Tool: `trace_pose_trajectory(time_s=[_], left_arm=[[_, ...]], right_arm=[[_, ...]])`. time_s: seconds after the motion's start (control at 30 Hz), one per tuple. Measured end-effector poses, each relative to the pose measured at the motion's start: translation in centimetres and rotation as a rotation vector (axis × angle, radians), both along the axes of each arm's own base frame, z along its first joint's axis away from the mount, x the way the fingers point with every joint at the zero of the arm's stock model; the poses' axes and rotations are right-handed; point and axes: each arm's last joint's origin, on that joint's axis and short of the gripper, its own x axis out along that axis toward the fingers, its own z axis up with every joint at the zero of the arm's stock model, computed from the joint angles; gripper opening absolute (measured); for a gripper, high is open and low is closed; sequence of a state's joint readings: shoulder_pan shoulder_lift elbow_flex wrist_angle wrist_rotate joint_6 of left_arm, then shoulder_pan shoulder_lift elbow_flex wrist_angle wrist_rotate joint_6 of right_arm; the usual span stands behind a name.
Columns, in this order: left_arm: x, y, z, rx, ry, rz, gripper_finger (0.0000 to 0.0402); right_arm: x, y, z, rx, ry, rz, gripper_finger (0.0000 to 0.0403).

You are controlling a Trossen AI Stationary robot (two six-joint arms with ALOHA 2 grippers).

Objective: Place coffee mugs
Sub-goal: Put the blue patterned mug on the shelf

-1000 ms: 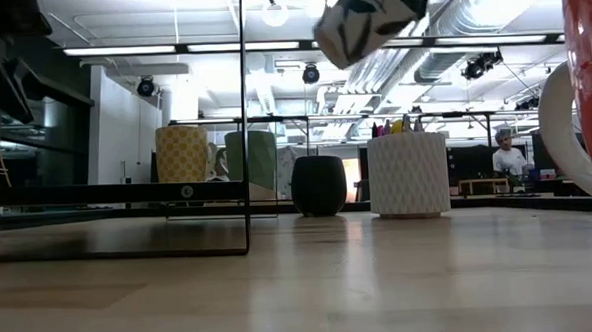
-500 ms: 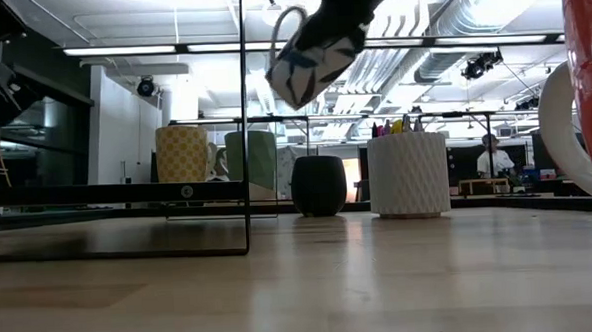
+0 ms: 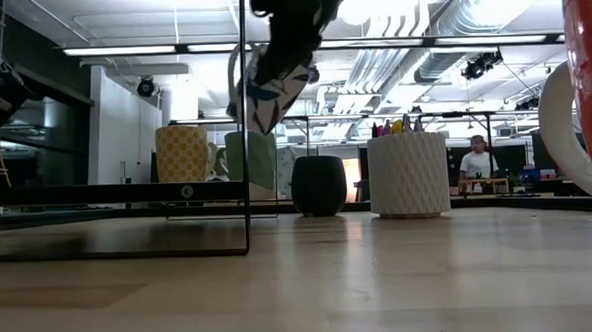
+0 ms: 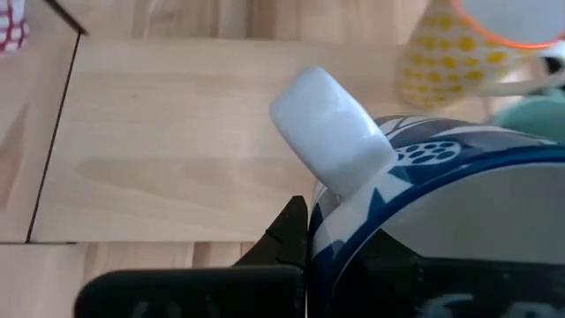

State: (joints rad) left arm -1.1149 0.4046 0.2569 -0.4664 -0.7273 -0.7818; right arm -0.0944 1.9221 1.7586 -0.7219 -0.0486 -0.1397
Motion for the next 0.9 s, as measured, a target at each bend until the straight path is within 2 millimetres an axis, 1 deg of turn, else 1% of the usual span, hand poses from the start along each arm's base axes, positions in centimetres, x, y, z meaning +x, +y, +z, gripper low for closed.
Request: trace_pose_trajectory(time_s=[0.2, 0.33, 0.6, 0.9], left_arm=[[0.0, 0.0, 0.0, 0.007, 0.002, 0.001, 0.0060], [0.0, 0.0, 0.0, 0.006, 0.003, 0.001, 0.0060], [0.0, 0.0, -0.1, 0.007, 0.003, 0.001, 0.0060], [0.0, 0.0, 0.0, 0.006, 0.002, 0.002, 0.0060]], right_arm=[[2.2, -1.0, -0.7, 0.008, 0.028, 0.051, 0.0000], [3.1, -1.8, -1.9, 0.018, 0.069, 0.063, 0.0000], [3.3, -2.5, -3.5, 0.031, 0.127, 0.055, 0.0000], [3.2, -2.4, -3.7, 0.043, 0.151, 0.059, 0.0000]])
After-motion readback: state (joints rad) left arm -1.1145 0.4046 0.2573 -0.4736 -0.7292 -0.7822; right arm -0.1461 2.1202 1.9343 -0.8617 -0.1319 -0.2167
